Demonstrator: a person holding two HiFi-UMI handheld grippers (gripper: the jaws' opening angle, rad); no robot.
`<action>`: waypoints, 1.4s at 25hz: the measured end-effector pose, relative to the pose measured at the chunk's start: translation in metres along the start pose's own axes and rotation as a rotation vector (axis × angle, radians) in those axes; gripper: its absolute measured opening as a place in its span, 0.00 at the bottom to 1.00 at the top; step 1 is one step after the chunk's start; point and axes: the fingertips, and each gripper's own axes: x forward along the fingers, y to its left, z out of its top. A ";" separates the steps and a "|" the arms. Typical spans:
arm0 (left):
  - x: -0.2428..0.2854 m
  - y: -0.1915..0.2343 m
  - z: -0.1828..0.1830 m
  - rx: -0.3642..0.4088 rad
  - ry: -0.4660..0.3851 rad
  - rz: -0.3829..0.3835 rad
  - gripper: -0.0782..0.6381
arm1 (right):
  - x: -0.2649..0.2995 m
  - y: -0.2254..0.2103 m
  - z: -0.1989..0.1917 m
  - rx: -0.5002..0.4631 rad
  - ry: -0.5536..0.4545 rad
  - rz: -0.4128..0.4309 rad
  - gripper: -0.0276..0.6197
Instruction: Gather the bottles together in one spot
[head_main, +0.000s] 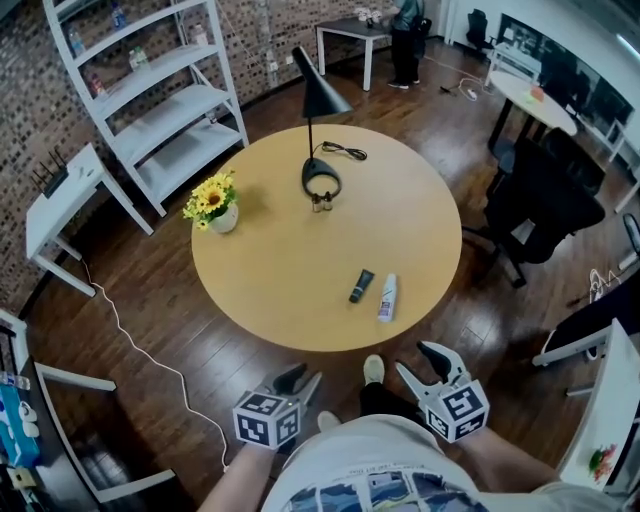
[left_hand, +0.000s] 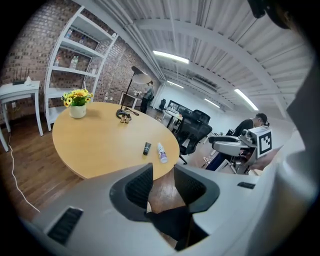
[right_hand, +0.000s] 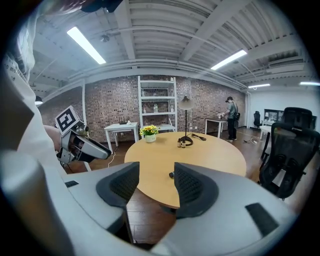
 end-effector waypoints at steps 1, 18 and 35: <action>0.003 0.000 0.001 0.001 0.001 -0.003 0.30 | 0.002 -0.002 0.000 0.003 0.001 0.004 0.42; 0.230 0.048 0.033 0.204 0.309 0.096 0.34 | 0.057 -0.142 0.017 0.073 0.027 0.010 0.42; 0.331 0.089 0.015 0.219 0.515 0.196 0.27 | 0.093 -0.231 0.008 0.123 0.103 0.080 0.42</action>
